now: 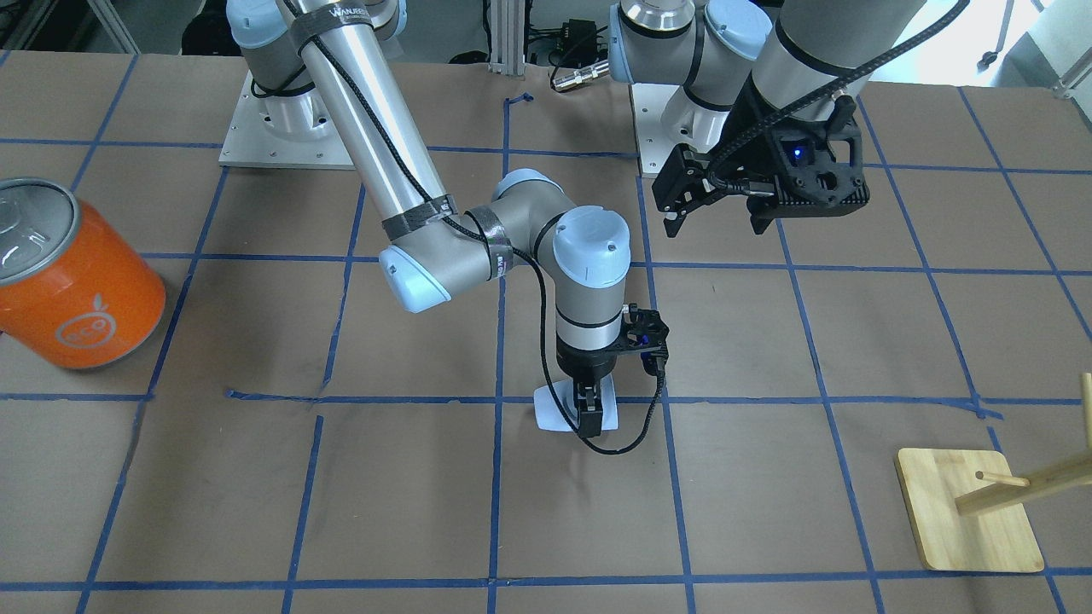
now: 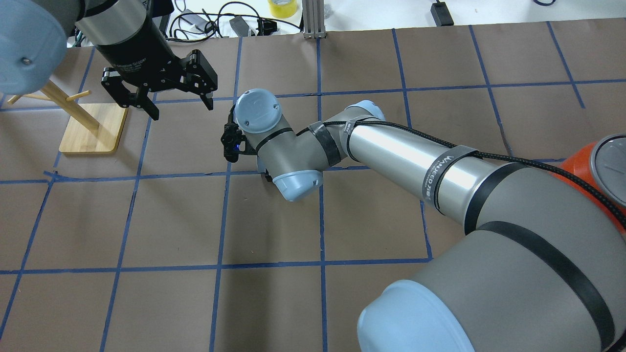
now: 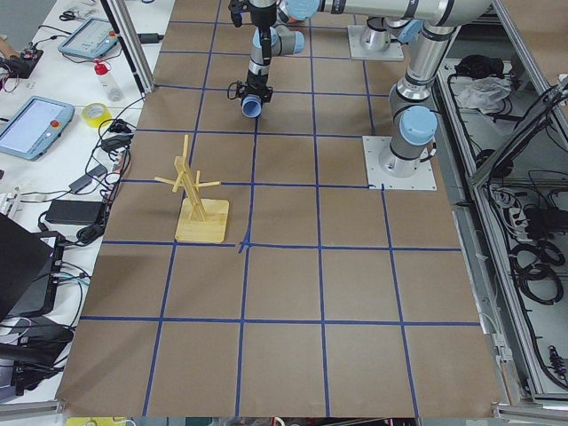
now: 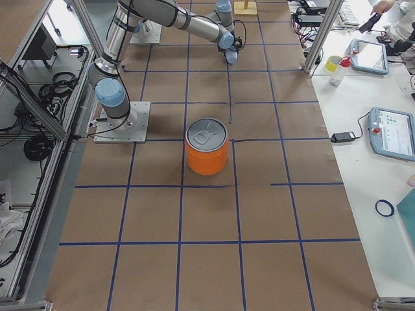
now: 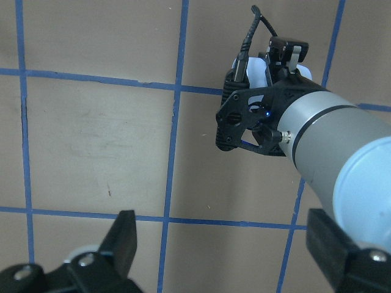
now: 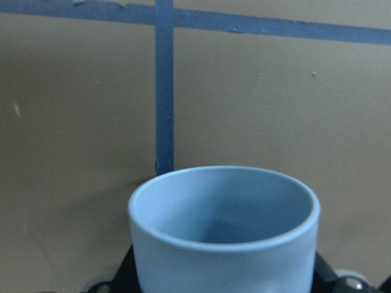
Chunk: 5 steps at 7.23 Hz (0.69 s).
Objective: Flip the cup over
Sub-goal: 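Carry the cup with the right gripper toward the left gripper, then lay the cup on its side and open the right gripper, withdrawing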
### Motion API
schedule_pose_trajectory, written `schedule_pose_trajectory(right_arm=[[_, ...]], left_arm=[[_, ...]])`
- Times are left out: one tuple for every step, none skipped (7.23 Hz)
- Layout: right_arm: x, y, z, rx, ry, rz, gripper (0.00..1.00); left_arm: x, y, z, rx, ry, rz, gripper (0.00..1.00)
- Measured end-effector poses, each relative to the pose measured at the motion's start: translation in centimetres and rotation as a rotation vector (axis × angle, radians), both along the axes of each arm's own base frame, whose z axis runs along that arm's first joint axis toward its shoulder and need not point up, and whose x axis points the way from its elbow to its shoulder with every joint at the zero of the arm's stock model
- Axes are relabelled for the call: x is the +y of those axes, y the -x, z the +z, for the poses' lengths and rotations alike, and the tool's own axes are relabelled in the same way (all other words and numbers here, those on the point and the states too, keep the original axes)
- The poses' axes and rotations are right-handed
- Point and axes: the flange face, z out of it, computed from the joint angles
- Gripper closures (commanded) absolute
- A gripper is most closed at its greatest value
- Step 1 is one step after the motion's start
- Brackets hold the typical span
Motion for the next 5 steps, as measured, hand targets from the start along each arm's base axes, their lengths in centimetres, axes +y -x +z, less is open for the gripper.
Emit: schedule_pose_trajectory(right_arm=[[-0.2,-0.1,0.4,-0.010,0.012,-0.002,0.00],[-0.5,-0.1,0.8,-0.018,0.022,-0.005,0.00],[-0.7,0.0,1.3,-0.024,0.029,-0.012,0.00],[-0.8,0.2,2.4,-0.028,0.036,-0.023,0.00],[-0.7,0.6,4.0,-0.031,0.037,-0.041,0.00]], left_arm=[[0.0,0.0,0.0,0.000,0.000,0.000,0.00],[0.0,0.0,0.0,0.000,0.001,0.000,0.00],[0.0,0.0,0.0,0.000,0.001,0.000,0.00],[0.0,0.0,0.0,0.000,0.001,0.000,0.00],[0.0,0.0,0.1,0.000,0.002,0.000,0.00]])
